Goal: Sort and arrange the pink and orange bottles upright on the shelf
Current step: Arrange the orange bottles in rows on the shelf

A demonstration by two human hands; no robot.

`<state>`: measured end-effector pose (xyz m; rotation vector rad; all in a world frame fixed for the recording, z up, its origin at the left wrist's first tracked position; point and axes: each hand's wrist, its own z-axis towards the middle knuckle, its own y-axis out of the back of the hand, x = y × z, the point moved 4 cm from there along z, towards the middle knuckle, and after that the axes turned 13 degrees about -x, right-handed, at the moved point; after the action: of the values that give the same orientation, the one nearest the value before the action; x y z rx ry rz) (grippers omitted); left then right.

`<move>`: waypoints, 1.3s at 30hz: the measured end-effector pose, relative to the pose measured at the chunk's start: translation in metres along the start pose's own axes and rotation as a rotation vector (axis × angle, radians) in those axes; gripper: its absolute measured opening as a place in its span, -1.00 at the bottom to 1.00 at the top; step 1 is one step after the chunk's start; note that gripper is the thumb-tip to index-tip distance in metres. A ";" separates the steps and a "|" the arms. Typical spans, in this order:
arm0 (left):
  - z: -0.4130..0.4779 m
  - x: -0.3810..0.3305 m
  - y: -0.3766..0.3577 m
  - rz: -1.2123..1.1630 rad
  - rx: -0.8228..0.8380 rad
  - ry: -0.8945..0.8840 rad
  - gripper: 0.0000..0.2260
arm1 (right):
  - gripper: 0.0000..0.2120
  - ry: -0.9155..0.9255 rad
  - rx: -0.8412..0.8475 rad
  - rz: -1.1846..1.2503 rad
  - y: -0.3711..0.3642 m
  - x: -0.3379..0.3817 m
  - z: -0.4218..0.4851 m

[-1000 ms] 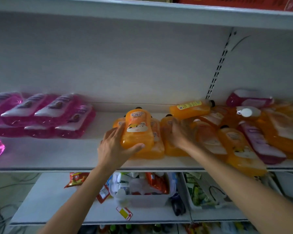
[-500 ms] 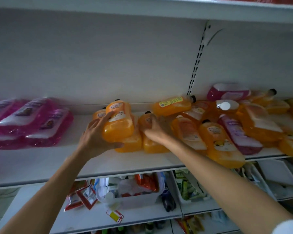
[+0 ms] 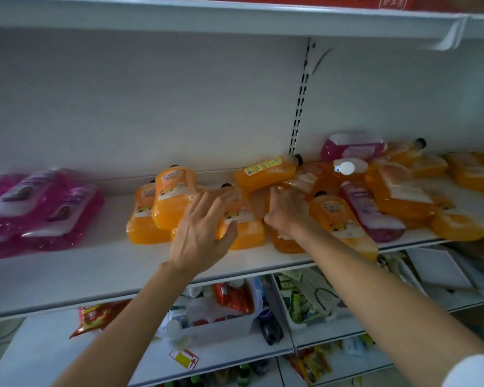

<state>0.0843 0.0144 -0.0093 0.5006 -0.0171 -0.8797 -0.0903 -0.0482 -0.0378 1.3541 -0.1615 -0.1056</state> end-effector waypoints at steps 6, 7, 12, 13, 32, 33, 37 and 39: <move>-0.013 -0.014 -0.034 -0.161 0.218 0.127 -0.75 | -0.37 -0.135 0.074 0.485 0.008 -0.020 0.005; -0.012 -0.016 -0.039 -0.164 0.214 0.159 -0.74 | -0.35 -0.132 0.053 0.548 0.013 -0.022 0.004; 0.002 -0.036 -0.068 -0.211 0.155 0.442 -0.63 | -0.35 -0.100 -0.080 0.928 0.055 -0.052 0.001; 0.007 -0.046 -0.075 -0.236 0.130 0.479 -0.60 | -0.40 -0.096 -0.118 1.021 0.065 -0.063 0.001; 0.051 -0.369 -0.288 -1.166 0.502 0.856 -0.21 | -0.71 -0.345 -0.438 1.121 0.120 -0.437 -0.080; 0.049 -0.383 -0.299 -1.154 0.528 0.850 -0.21 | -0.69 -0.382 -0.454 1.066 0.118 -0.455 -0.086; 0.047 -0.426 -0.340 -1.120 0.548 0.883 -0.29 | -0.54 -0.469 -0.535 0.973 0.104 -0.511 -0.103; 0.053 -0.437 -0.363 -1.056 0.529 0.887 -0.35 | -0.53 -0.512 -0.545 1.003 0.095 -0.535 -0.102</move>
<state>-0.4747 0.1239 -0.0354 1.4296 0.9184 -1.6109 -0.6003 0.1605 0.0050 0.5654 -1.1338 0.3343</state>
